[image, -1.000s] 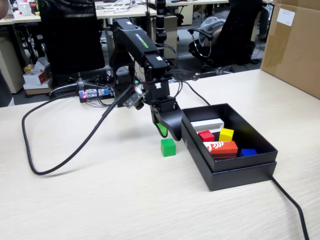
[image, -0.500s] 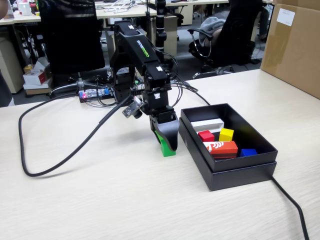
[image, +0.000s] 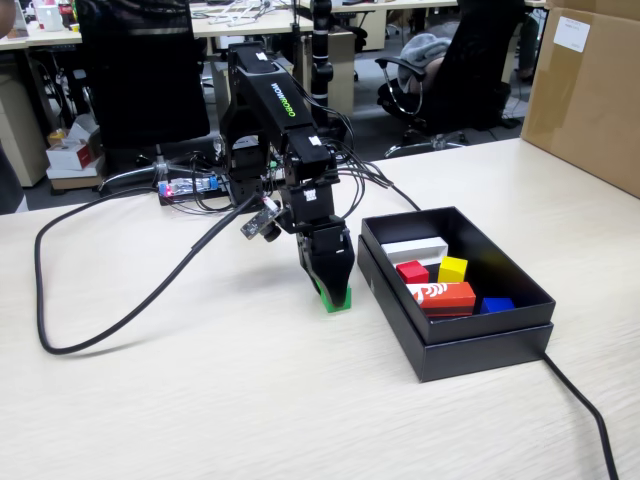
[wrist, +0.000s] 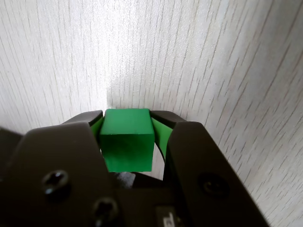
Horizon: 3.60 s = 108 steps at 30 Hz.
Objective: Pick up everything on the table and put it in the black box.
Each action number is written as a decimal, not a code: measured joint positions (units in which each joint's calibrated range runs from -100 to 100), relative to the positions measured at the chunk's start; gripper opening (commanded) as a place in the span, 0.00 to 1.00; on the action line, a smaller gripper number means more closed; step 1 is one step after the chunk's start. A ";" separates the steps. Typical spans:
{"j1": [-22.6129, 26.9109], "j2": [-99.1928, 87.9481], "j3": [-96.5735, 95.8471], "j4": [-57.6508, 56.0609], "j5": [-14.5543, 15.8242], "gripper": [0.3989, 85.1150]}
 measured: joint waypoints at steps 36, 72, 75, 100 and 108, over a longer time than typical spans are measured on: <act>12.01 2.33 28.39 -11.92 1.37 0.06; 10.65 0.39 28.39 -11.92 3.03 0.44; 8.79 -5.95 28.30 -11.92 2.98 0.48; -3.37 -47.90 -37.43 13.09 -3.37 0.54; -3.66 -63.04 -55.59 24.78 -3.42 0.55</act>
